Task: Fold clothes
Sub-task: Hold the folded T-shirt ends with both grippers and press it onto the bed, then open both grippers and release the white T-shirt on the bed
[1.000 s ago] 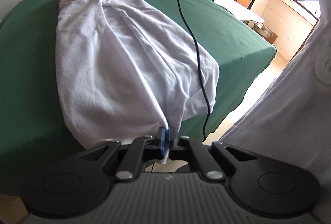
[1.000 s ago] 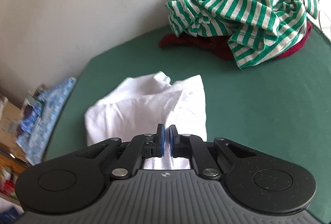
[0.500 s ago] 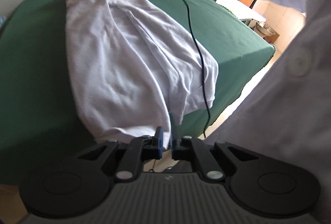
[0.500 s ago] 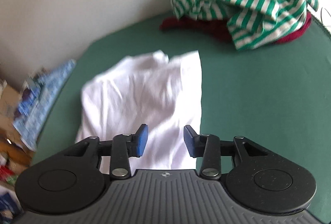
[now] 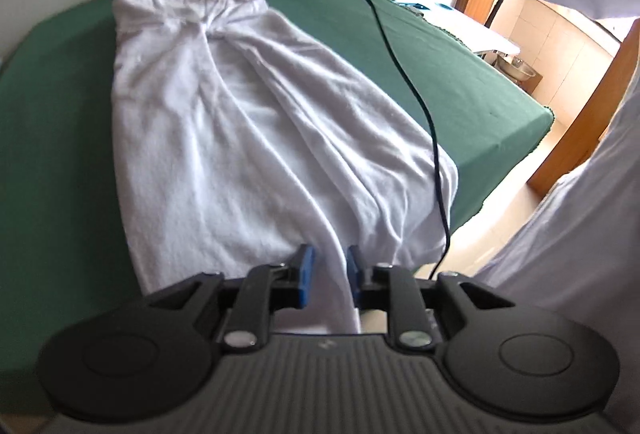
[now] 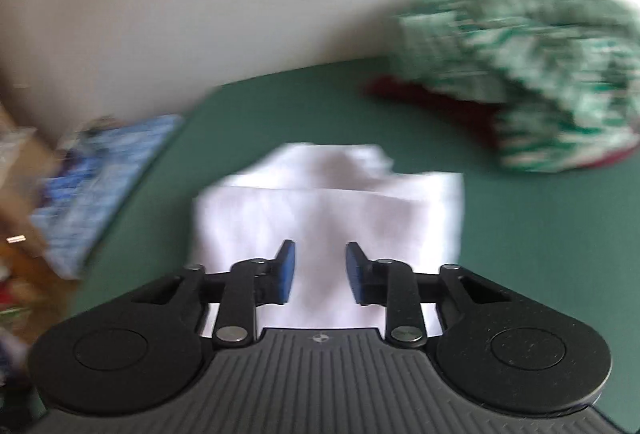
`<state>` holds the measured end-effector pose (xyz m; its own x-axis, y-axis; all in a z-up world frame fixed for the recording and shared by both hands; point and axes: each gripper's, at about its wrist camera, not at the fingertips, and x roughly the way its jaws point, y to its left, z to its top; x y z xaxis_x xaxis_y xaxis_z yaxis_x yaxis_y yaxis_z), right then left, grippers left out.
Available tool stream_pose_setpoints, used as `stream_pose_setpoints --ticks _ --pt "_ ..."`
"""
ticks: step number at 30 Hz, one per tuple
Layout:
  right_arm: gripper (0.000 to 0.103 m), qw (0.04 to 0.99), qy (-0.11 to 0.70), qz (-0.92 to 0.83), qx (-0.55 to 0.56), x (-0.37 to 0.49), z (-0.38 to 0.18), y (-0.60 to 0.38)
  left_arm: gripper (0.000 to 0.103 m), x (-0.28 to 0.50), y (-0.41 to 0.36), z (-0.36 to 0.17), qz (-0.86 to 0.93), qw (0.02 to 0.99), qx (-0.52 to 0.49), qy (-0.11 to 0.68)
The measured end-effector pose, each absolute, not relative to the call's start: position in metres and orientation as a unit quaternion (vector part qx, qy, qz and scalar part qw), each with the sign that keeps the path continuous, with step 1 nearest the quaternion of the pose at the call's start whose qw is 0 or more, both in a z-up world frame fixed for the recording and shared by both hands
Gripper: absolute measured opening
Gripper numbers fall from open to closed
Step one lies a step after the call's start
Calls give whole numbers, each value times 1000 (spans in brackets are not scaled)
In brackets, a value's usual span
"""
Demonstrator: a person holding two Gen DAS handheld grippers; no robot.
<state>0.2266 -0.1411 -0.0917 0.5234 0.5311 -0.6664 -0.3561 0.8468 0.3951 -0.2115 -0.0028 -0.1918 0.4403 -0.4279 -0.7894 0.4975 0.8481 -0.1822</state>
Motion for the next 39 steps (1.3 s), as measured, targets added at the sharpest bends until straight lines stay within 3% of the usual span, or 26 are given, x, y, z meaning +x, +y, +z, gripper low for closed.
stream_pose_setpoints --ticks 2,4,8,10,11,12,17,20,26,28,29,30,31,33,36,37,38,39 --pt "35 843 433 295 119 244 -99 -115 27 -212 0 -199 -267 840 31 471" --pt "34 827 452 309 130 258 -111 -92 19 -212 2 -200 -261 842 25 472" --pt "31 807 481 313 139 283 -133 -51 20 -210 6 -199 -259 840 7 477" --pt "21 826 472 279 129 294 -139 -46 18 -208 7 -201 -256 839 0 480" --pt "6 832 467 266 136 301 -143 -47 16 -207 9 -201 -254 839 -6 482" --pt "0 836 463 254 152 309 -148 -50 14 -206 11 -201 -252 838 -13 484" --pt "0 848 435 221 207 317 -161 -64 11 -201 14 -202 -254 832 -25 492" --pt "16 882 387 196 183 288 -143 -71 10 -199 15 -201 -258 829 -32 495" --pt "18 816 458 285 207 241 -151 -95 14 -203 13 -195 -259 835 -25 485" --pt "17 823 467 248 206 234 -161 -112 17 -204 12 -193 -259 836 -18 483" --pt "0 827 464 229 221 231 -165 -126 18 -204 12 -192 -258 837 -14 482" --pt "0 825 457 222 247 225 -166 -141 18 -206 11 -189 -257 839 -9 479" --pt "3 823 450 215 273 220 -167 -156 20 -208 10 -186 -255 842 -4 475" --pt "25 814 435 235 304 205 -166 -177 29 -214 7 -177 -253 849 5 463" --pt "28 806 451 246 294 184 -171 -190 31 -223 5 -164 -253 859 8 444" --pt "27 808 459 237 284 179 -174 -195 32 -225 5 -161 -251 863 9 439" --pt "6 812 461 227 276 175 -177 -199 33 -225 4 -160 -249 866 12 435" --pt "0 817 457 216 277 171 -179 -203 33 -225 2 -160 -244 867 17 435"
